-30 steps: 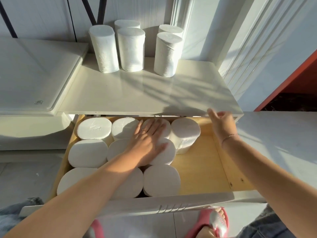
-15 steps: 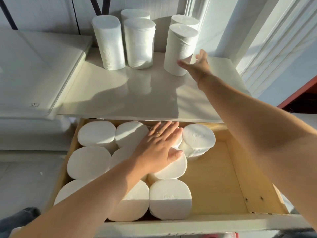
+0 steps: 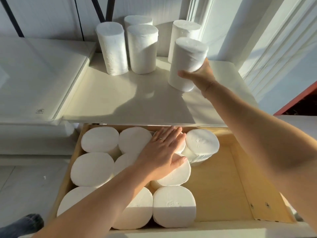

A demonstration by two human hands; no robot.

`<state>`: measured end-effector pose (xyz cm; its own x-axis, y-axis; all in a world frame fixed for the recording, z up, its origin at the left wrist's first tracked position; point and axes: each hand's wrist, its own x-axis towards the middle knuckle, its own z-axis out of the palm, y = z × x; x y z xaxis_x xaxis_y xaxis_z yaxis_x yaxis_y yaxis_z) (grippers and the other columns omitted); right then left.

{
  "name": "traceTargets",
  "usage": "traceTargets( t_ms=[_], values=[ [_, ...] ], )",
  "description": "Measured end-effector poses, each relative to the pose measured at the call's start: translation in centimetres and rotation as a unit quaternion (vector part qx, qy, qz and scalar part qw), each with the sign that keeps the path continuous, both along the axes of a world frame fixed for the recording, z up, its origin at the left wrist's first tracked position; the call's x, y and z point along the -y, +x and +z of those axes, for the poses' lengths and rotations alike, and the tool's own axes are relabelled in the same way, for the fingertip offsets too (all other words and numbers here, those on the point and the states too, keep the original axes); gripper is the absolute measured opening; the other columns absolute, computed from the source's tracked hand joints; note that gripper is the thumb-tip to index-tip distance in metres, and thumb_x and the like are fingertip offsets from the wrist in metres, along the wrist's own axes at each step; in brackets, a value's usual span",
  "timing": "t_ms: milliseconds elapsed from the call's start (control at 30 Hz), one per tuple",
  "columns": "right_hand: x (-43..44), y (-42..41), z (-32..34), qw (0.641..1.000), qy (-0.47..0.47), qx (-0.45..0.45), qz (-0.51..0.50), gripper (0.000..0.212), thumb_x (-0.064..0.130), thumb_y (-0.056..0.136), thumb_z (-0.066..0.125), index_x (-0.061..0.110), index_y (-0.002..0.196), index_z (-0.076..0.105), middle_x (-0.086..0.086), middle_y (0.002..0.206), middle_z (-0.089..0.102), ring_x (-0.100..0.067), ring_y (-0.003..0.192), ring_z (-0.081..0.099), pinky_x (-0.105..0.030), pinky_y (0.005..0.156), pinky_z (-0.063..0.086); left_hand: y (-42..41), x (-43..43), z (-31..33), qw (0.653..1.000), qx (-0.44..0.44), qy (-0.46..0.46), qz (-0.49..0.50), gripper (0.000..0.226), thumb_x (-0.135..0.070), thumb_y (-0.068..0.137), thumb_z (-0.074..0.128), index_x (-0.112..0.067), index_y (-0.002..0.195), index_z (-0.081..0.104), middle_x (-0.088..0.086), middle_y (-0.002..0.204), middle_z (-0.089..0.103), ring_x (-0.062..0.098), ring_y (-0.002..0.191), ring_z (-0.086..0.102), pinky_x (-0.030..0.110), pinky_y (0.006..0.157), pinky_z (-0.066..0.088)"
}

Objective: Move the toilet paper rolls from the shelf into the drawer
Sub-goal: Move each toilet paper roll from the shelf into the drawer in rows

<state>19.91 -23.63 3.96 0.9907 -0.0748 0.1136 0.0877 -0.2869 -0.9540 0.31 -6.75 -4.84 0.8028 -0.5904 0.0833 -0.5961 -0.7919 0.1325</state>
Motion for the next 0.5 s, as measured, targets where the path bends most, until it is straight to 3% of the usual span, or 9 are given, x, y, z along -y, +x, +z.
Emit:
traceTargets(
  t_ms=[67, 200, 300, 367, 500],
  values=[
    [2.1, -2.9, 0.0, 1.0, -0.006, -0.002, 0.028, 0.08, 0.013, 0.06, 0.087, 0.014, 0.131, 0.049, -0.005, 0.122, 0.064, -0.02, 0.111, 0.062, -0.038, 0.094, 0.053, 0.0, 0.0, -0.1, 1.0, 0.003, 0.014, 0.002, 0.07, -0.058, 0.094, 0.021, -0.021, 0.15, 0.002, -0.002, 0.159, -0.006, 0.014, 0.144, -0.013, 0.035, 0.117, -0.008],
    [6.8, -10.5, 0.5, 0.999, -0.002, -0.01, 0.045, 0.08, 0.013, 0.058, 0.084, 0.014, 0.131, 0.052, 0.001, 0.115, 0.068, -0.009, 0.106, 0.064, -0.024, 0.088, 0.051, -0.3, 0.0, -0.2, 1.0, -0.027, 0.005, 0.01, 0.069, -0.057, 0.094, 0.016, -0.022, 0.15, -0.003, -0.004, 0.158, -0.01, 0.01, 0.143, -0.016, 0.036, 0.117, -0.007],
    [10.3, -15.5, 1.2, 0.995, -0.009, -0.037, 0.089, 0.077, 0.012, 0.06, 0.081, 0.017, 0.132, 0.053, -0.005, 0.122, 0.067, -0.017, 0.115, 0.062, -0.034, 0.096, 0.052, -0.5, 0.3, -0.2, 0.999, -0.025, 0.033, 0.024, 0.069, -0.057, 0.093, 0.013, -0.021, 0.15, -0.004, -0.003, 0.158, -0.01, 0.013, 0.143, -0.016, 0.037, 0.117, -0.009],
    [12.4, -18.3, 1.7, 0.987, 0.001, -0.068, 0.144, 0.078, 0.006, 0.062, 0.078, 0.019, 0.134, 0.052, -0.008, 0.128, 0.064, -0.02, 0.119, 0.06, -0.035, 0.097, 0.052, -1.2, 0.4, 0.1, 0.999, -0.004, 0.008, 0.039, 0.071, -0.057, 0.092, 0.014, -0.017, 0.15, 0.009, 0.001, 0.159, 0.005, 0.018, 0.146, -0.002, 0.037, 0.118, -0.004],
    [15.7, -23.1, 1.1, 0.968, -0.008, -0.148, 0.203, 0.074, 0.001, 0.059, 0.079, 0.029, 0.125, 0.058, 0.002, 0.119, 0.069, -0.015, 0.114, 0.063, -0.025, 0.09, 0.055, -2.4, 1.2, 0.9, 0.997, 0.036, -0.041, 0.051, 0.069, -0.051, 0.088, 0.027, -0.005, 0.135, 0.047, 0.013, 0.142, 0.047, 0.031, 0.133, 0.04, 0.047, 0.112, 0.024]
  ],
)
